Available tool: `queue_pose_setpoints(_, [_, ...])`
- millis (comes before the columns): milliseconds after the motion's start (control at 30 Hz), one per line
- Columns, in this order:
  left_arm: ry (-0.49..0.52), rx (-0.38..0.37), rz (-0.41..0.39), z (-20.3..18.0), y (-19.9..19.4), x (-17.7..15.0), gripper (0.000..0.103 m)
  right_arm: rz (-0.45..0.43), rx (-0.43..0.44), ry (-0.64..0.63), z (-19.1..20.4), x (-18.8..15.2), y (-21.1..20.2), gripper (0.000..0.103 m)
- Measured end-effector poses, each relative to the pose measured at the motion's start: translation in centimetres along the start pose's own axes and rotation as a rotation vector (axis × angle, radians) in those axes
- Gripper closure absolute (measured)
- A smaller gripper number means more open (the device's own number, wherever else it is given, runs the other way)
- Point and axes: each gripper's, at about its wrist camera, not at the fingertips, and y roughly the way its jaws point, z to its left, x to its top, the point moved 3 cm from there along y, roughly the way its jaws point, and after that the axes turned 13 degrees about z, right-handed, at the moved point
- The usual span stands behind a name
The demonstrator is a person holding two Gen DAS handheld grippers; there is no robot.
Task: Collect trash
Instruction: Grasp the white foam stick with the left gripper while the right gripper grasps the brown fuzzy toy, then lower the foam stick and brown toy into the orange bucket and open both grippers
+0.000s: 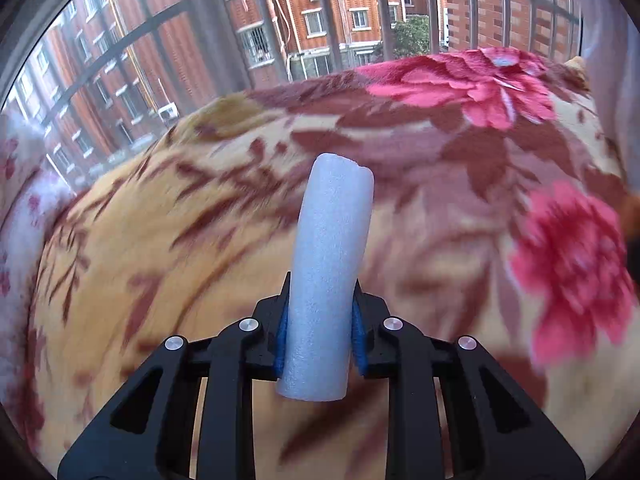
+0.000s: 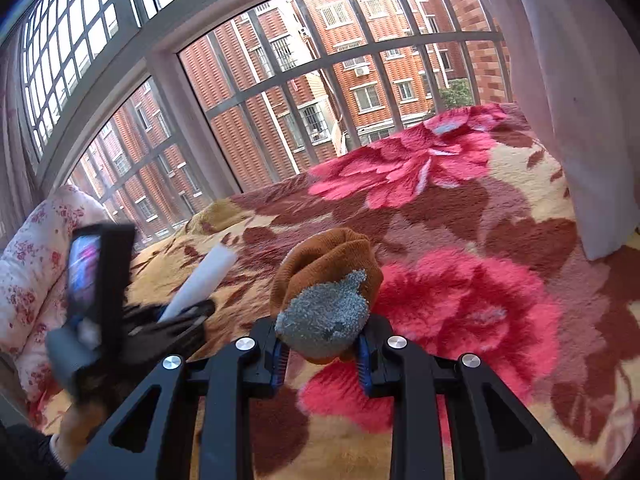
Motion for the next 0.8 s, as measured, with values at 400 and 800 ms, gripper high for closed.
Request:
queue_pose_setpoints(400, [-0.134,-0.068,-0.107,7.4,-16.6,-28.2,0.080,0.162,0.192,-0.117,8.2,-16.9,-14.4,0.074])
queue_pose_setpoints(800, [-0.085,-0.076,-0.016,4.3,-14.1,-42.6,0.080,0.418,0.074,-0.264,12.2,-36.3,-16.0,0.073])
